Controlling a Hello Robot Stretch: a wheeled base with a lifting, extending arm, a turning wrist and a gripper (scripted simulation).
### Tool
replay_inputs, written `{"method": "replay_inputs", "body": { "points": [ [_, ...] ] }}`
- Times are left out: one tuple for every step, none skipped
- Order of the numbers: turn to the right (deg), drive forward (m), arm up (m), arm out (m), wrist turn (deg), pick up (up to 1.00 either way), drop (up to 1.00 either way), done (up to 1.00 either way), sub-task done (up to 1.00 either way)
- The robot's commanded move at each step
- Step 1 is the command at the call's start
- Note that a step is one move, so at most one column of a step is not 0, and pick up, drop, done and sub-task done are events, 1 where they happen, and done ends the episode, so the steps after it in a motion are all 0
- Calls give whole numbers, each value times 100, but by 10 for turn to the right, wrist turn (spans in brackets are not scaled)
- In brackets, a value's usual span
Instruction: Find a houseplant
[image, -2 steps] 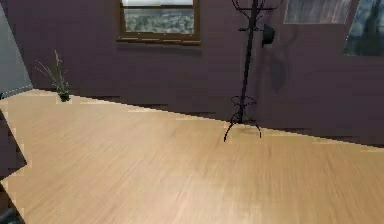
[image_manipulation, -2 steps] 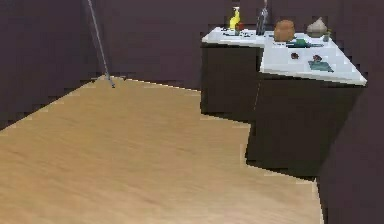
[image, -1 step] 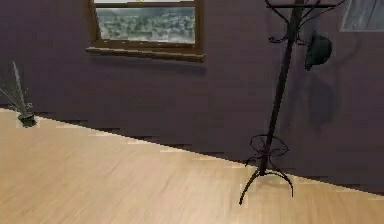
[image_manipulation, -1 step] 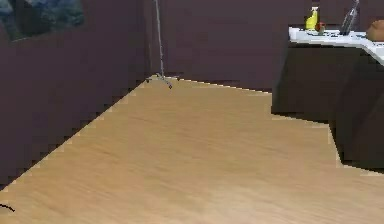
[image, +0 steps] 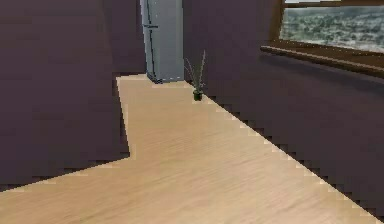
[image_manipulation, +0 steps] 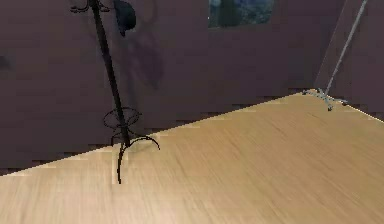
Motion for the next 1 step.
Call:
{"method": "replay_inputs", "body": {
  "points": [
    [0,100,0,0,0,0,0,0,0]
  ]
}}
